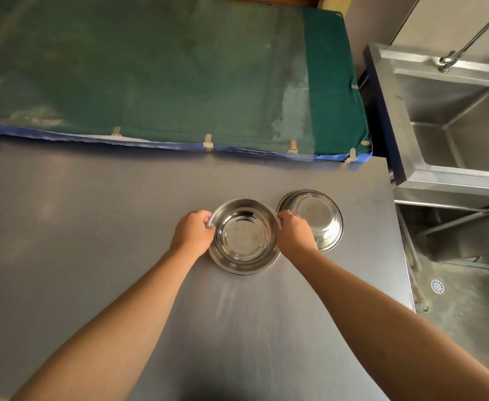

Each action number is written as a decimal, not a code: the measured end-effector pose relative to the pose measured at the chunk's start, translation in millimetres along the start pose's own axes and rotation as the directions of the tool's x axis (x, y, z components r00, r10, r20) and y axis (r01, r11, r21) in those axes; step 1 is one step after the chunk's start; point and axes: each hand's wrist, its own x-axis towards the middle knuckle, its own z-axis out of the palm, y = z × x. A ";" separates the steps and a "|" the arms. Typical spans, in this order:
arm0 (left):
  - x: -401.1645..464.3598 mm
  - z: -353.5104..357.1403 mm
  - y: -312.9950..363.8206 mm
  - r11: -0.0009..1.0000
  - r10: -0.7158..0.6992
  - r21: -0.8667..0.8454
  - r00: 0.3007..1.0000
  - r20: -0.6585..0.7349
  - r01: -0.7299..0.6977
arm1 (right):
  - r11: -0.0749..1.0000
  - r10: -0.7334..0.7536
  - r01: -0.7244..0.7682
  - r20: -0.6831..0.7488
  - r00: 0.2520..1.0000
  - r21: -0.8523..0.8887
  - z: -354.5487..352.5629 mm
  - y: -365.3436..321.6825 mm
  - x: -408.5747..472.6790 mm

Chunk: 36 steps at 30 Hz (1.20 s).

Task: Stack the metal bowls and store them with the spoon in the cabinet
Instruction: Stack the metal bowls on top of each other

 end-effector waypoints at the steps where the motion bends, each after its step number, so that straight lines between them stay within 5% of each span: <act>1: -1.0 1.0 -0.7 1.000 0.005 0.000 1.000 -0.011 -0.005 | 1.000 0.002 -0.002 -0.003 1.000 0.000 1.1 0.1 0.0; 20: -9.5 -1.1 -8.3 0.996 -0.081 0.039 0.995 -0.053 0.083 | 0.987 -0.031 0.032 -0.008 0.999 0.160 10.6 6.7 -24.4; 30: 9.3 34.8 71.6 0.980 0.186 0.065 0.982 0.028 -0.188 | 0.983 0.083 -0.071 -0.068 0.994 0.172 -40.4 56.0 -8.0; 36: 25.6 74.4 125.4 0.972 0.216 0.058 0.962 0.166 -0.228 | 0.948 0.240 -0.226 -0.036 0.970 0.223 -60.5 99.8 7.2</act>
